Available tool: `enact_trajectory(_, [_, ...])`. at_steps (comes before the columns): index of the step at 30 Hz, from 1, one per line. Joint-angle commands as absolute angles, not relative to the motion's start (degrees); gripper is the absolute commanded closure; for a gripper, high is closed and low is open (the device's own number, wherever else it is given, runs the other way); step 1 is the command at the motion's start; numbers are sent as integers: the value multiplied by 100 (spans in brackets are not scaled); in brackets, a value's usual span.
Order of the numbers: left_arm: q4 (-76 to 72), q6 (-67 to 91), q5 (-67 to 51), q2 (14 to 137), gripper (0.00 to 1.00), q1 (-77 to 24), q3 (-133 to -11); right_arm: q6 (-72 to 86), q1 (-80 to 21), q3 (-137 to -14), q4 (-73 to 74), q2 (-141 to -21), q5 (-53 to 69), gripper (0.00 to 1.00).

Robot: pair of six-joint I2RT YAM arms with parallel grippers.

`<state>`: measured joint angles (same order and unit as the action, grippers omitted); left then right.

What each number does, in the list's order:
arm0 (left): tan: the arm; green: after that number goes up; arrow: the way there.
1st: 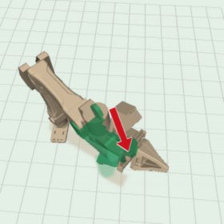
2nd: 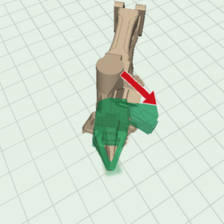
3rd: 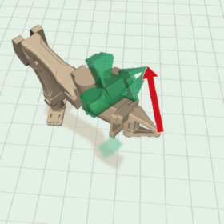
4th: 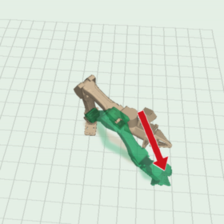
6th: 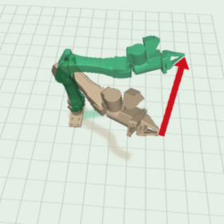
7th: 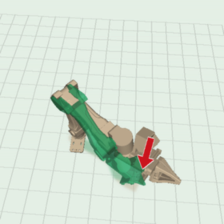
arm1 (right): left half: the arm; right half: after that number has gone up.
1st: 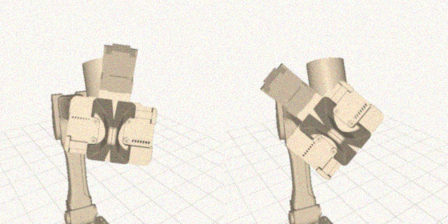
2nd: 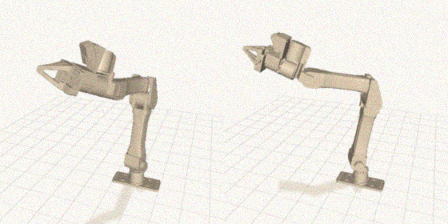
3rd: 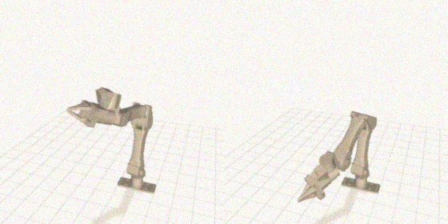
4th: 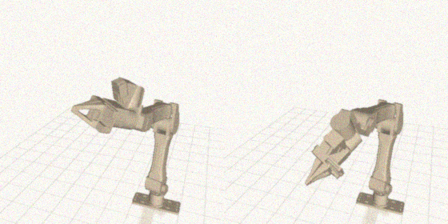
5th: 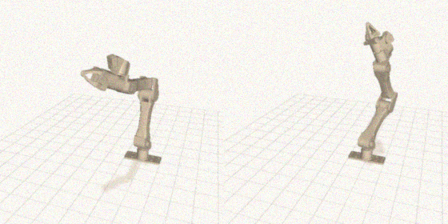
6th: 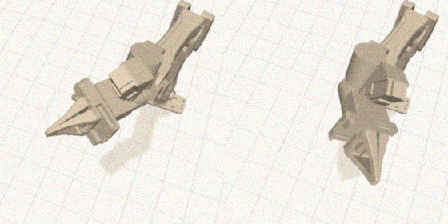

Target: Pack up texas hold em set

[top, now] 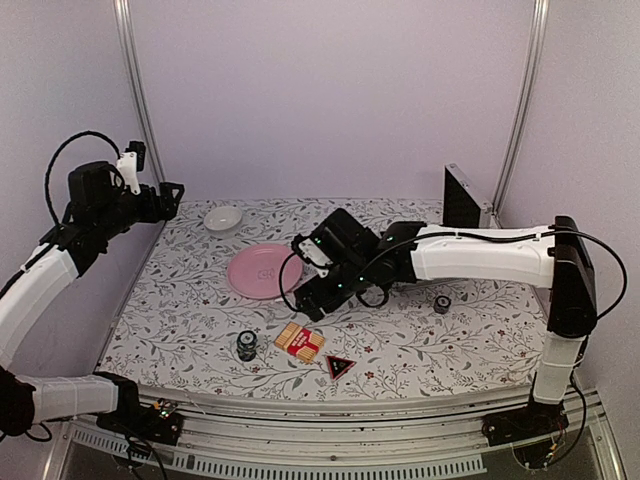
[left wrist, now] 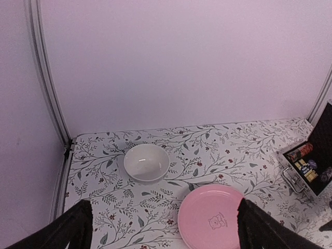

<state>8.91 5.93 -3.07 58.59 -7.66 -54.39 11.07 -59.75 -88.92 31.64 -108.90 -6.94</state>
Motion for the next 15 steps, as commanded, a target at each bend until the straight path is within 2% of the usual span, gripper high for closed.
enact_trajectory(1, [912, 625, -142, 5840, 3, -704, -5563, 842, -6240, -8956, 3007, -11383, -519, 2])
enact_trajectory(15, [865, 685, -418, 5962, 3, -708, -5546, 361, -6495, -9520, 3191, -12462, -447, 2])
